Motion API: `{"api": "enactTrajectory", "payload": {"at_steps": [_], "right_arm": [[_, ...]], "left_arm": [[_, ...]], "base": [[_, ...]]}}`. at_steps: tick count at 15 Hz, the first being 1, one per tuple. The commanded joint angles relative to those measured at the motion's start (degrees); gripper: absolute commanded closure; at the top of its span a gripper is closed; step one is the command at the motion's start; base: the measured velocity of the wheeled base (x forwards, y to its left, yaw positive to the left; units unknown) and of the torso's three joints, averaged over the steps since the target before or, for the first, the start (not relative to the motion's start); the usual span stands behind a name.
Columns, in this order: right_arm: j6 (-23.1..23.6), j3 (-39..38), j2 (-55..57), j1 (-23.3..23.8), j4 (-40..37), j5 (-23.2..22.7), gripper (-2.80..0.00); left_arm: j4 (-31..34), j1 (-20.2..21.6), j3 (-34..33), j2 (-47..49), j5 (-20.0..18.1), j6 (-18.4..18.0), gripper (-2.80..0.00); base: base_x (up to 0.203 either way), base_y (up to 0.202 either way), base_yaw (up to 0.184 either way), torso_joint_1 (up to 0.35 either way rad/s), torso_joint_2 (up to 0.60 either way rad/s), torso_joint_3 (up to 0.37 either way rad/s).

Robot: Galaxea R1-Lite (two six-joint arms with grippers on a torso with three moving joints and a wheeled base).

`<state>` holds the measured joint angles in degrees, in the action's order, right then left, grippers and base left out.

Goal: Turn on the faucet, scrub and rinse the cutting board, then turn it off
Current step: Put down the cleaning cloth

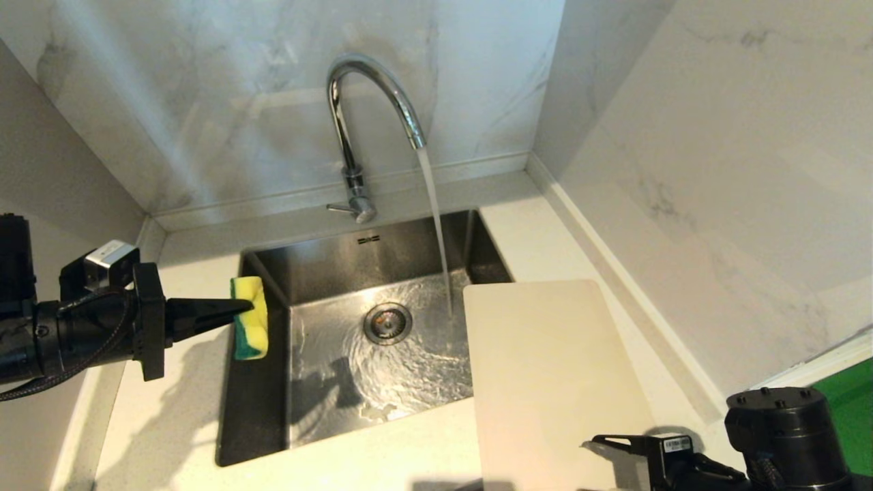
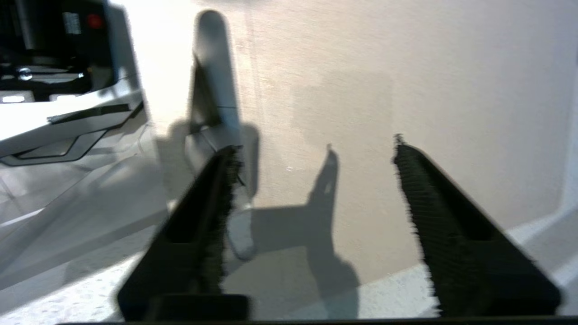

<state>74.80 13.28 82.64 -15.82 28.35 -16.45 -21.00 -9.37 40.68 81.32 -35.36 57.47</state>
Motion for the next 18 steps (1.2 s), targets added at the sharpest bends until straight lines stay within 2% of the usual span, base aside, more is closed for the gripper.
{"api": "enactTrajectory", "payload": {"at_steps": [1, 6, 10, 15, 18], "right_arm": [[0.06, 0.84, -1.84, 0.87, 0.21, -0.34, 0.0], [-3.72, 5.61, -3.44, 0.88, 0.21, -0.34, 0.0], [-9.66, 7.44, -4.98, 0.88, 0.21, 0.05, 0.0], [-25.15, 11.89, -6.82, 0.88, 0.21, 2.39, 0.0], [-36.95, 14.69, -8.61, 0.88, 0.21, 7.79, 0.0]], "left_arm": [[-0.01, 0.14, 0.24, -0.2, -0.14, 0.28, 0.0], [0.08, 0.14, 0.28, -0.2, 0.03, 0.28, 0.0], [0.34, 0.14, 0.45, -0.2, -0.06, 0.28, 0.0], [1.5, -0.03, 0.96, -0.2, -0.14, 0.28, 0.0], [1.57, -0.03, 0.8, -0.2, -0.14, 0.28, 0.0]], "base": [[0.0, 0.0, 0.0, 0.0, 0.0, 0.0], [0.0, 0.0, 0.0, 0.0, 0.0, 0.0], [0.0, 0.0, 0.0, 0.0, 0.0, 0.0], [0.0, 0.0, 0.0, 0.0, 0.0, 0.0], [0.0, 0.0, 0.0, 0.0, 0.0, 0.0]]}}
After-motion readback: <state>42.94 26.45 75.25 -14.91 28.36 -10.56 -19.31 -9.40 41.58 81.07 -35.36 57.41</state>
